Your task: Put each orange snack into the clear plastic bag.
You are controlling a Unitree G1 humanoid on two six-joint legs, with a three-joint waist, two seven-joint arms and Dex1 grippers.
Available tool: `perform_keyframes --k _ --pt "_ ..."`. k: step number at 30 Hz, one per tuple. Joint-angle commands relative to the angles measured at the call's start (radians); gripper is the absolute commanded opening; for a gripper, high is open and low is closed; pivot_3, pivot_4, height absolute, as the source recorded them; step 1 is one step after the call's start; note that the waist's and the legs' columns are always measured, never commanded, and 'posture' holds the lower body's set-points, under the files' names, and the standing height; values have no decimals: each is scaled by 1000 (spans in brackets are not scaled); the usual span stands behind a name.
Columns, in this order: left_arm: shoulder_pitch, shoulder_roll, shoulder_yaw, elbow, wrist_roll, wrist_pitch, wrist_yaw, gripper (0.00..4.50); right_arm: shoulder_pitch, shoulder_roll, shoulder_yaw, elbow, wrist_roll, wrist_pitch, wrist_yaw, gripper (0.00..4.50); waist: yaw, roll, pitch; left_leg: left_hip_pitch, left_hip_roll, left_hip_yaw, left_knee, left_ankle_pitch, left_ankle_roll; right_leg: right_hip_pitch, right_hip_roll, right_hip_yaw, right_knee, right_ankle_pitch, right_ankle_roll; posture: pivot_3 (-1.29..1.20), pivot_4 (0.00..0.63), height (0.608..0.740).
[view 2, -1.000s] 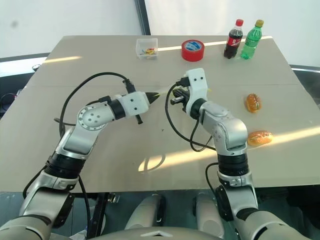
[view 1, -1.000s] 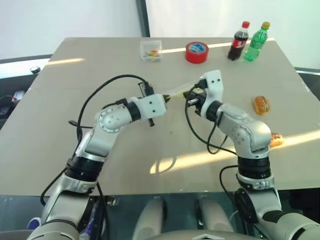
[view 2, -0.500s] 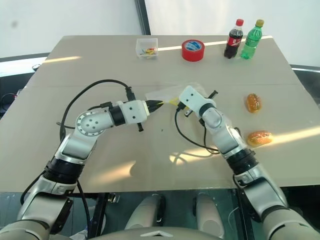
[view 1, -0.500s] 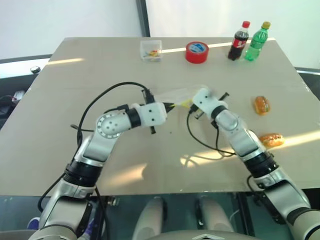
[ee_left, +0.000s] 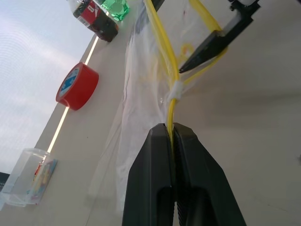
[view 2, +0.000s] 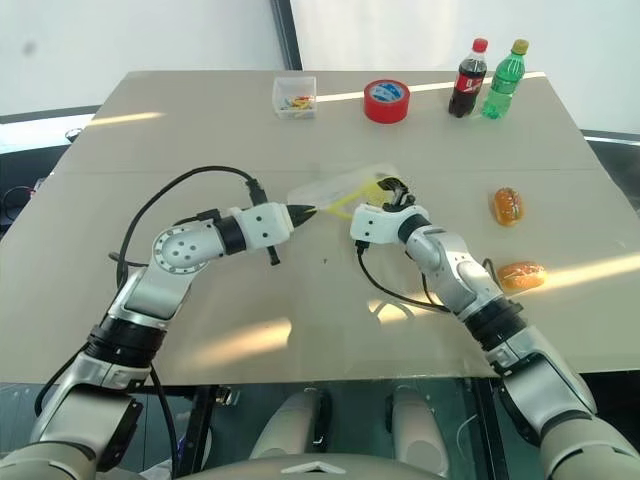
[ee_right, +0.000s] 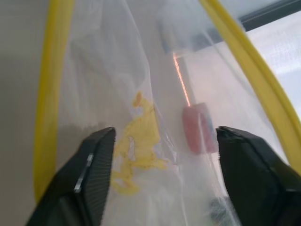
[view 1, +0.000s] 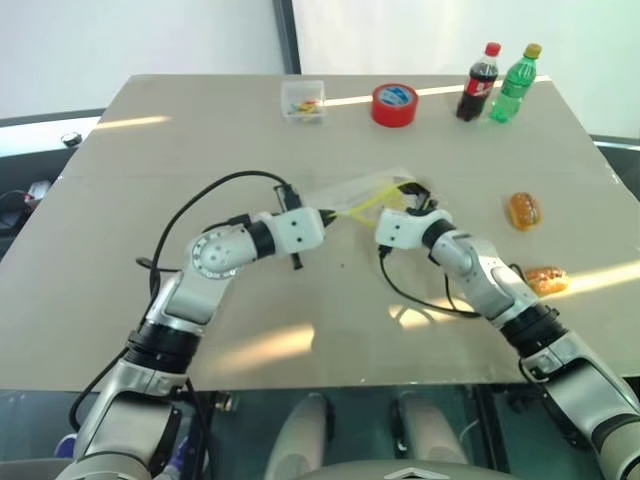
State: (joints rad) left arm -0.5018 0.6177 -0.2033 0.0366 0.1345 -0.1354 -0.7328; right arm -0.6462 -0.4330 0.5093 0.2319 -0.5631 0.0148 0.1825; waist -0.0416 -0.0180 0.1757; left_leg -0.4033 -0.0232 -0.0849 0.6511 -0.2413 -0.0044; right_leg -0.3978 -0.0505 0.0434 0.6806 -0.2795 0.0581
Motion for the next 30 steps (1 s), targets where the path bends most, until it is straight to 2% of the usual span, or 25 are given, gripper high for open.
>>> perform_keyframes --k 1,4,9,14,17,21,24,28,30 --pt "-28 -9 29 2 2 -5 26 0 7 -14 -39 -34 -14 -18 13 4489 0 0 0 0 0 0 0 0 0 0 0 0 0 0 0 0 150 740" --pt "-41 -24 29 17 3 16 37 0 22 -22 -61 -60 -13 -15 26 4489 0 0 0 0 0 0 0 0 0 0 0 0 0 0 0 0 150 740" --pt "-69 -39 30 59 0 58 41 0 107 -32 -182 -215 127 48 140 4489 3 0 0 -1 0 -1 0 0 1 0 0 -1 0 0 0 0 150 740" --pt "-90 -53 27 88 -9 66 37 0 273 -8 -371 -530 289 297 239 4489 4 0 0 -1 0 -2 0 -1 1 0 0 -1 0 0 0 0 150 740" --pt "-102 -58 23 112 -6 53 35 0 386 4 -463 -726 302 484 245 4489 7 0 0 -2 0 -2 1 -1 2 0 0 -1 0 0 0 0 150 740" --pt "-121 -68 16 145 -2 34 34 0 510 136 -583 -983 243 856 149 4489 9 0 0 -1 0 -3 1 -1 2 1 0 -2 1 0 0 0 150 740" --pt "-135 -76 10 173 2 21 34 0 526 271 -673 -1125 242 1120 99 4489 7 0 0 -1 0 -2 2 -1 2 1 0 -2 2 0 0 0 150 740" --pt "-151 -90 -1 204 7 10 31 0 491 400 -723 -1220 213 1353 11 4489 6 1 -1 1 0 -2 2 -1 2 1 0 -1 4 0 0 0 150 740" --pt "-162 -98 -9 220 11 2 25 0 409 492 -777 -1245 201 1469 -35 4489 3 1 -1 2 -1 -1 2 -1 2 1 0 -1 4 0 0 0 150 740"
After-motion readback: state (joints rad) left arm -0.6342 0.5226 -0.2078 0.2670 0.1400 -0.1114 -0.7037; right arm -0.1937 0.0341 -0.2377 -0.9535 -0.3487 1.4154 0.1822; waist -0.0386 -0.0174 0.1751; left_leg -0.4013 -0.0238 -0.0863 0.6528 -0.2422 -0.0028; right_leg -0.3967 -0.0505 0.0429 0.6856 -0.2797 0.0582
